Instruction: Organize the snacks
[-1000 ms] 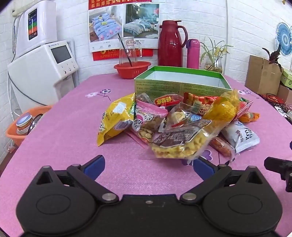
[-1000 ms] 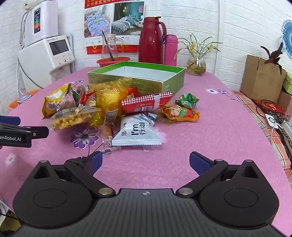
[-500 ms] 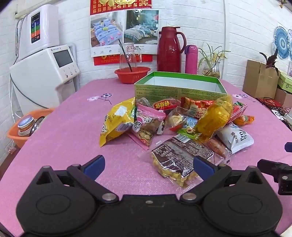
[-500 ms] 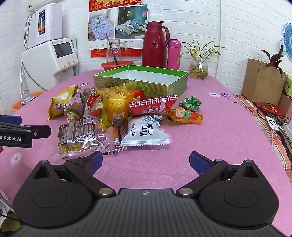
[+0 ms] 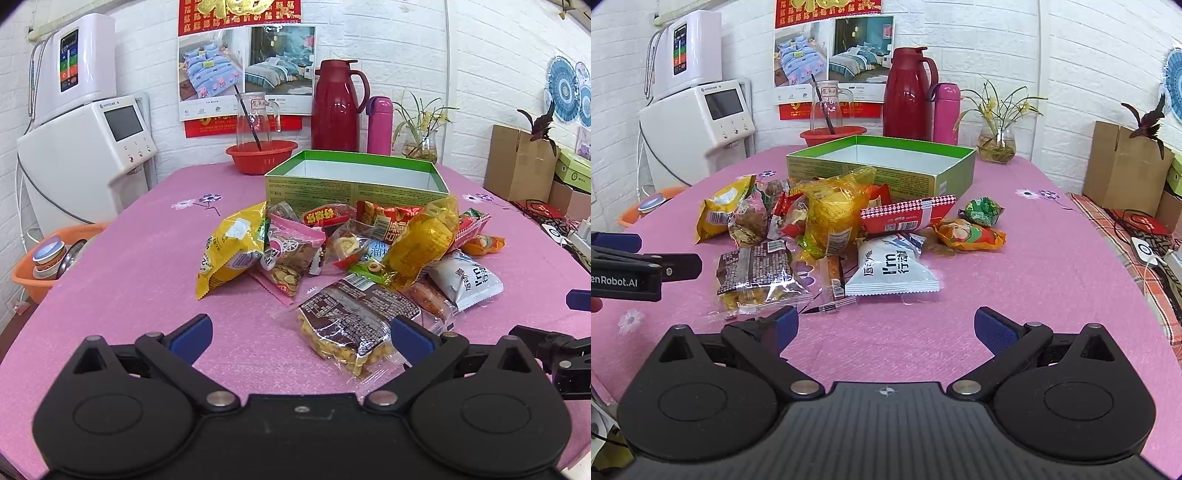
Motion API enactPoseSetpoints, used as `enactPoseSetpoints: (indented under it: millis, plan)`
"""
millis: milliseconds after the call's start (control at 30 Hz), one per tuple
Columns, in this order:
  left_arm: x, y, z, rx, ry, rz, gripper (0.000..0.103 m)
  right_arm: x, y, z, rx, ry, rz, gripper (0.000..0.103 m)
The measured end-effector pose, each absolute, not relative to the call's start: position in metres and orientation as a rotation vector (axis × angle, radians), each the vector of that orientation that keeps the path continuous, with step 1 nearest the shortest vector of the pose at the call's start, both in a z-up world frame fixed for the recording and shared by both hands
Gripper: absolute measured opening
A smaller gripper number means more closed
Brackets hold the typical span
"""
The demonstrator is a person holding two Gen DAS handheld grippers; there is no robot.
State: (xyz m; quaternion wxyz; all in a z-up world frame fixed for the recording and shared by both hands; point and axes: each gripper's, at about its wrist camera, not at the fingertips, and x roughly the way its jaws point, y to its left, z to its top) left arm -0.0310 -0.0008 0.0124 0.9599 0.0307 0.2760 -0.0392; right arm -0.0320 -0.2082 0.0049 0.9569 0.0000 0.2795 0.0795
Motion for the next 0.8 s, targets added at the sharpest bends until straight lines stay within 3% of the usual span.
enactPoseSetpoints:
  millis: [800]
  plan:
    - [-0.019,-0.002,0.005,0.061,0.589,-0.088,0.103,-0.022,-0.202,-0.003,-0.002,0.596,0.181,0.103]
